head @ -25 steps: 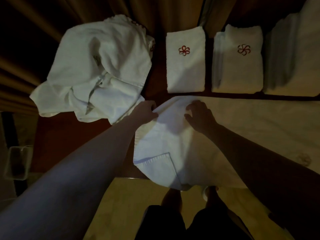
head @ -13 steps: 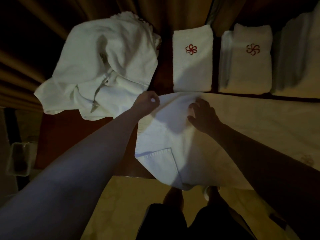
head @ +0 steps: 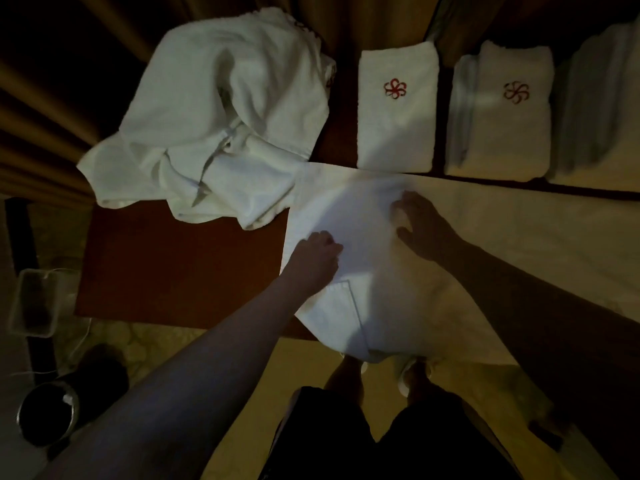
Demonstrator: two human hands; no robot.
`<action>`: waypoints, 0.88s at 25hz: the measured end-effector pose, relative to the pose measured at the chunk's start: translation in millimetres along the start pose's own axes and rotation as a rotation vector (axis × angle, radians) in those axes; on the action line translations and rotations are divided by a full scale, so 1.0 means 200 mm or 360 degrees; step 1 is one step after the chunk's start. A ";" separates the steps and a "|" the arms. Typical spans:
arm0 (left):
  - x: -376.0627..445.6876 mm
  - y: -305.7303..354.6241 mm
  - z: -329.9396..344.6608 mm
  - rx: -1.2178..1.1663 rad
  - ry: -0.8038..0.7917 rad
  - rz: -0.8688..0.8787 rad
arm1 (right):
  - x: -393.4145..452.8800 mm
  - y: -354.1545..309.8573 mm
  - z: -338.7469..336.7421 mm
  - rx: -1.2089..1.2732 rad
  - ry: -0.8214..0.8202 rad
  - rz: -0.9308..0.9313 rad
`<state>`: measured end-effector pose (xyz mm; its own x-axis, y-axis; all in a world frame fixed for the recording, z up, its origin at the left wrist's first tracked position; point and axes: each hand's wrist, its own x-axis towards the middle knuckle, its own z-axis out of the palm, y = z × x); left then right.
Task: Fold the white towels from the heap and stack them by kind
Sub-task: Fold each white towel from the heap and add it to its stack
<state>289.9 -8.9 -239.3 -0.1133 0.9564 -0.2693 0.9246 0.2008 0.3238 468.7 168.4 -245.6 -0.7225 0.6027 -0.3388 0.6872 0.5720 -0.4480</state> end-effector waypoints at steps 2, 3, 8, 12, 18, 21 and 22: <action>-0.03 0.04 0.01 -0.0153 -0.0143 -0.0197 | -0.11 -0.06 0.06 -0.0023 0.0250 0.0023; -0.04 0.05 0.01 -0.0183 -0.0171 -0.0271 | -0.17 -0.10 0.12 -0.0023 0.0321 0.0052; -0.15 0.10 0.06 -0.0472 -0.0233 -0.0623 | -0.42 -0.18 0.30 -0.0205 -0.0031 0.0062; -0.23 0.16 0.04 -0.0334 -0.0375 -0.0650 | -0.49 -0.16 0.28 -0.0282 -0.0120 0.0088; -0.39 0.15 0.06 -0.0287 -0.0507 -0.0797 | -0.55 -0.14 0.30 -0.0229 -0.0218 0.0055; -0.47 0.15 0.08 -0.0530 -0.0389 -0.0984 | -0.59 -0.11 0.31 -0.0265 -0.0281 0.0031; -0.49 0.13 0.09 -0.0518 -0.0403 -0.0999 | -0.60 -0.11 0.31 -0.0286 -0.0292 0.0019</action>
<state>331.9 -100.4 -220.6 -0.4606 0.5711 -0.6795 0.5547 0.7828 0.2819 535.5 48.7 -247.0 -0.7046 0.5086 -0.4949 0.6866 0.6649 -0.2943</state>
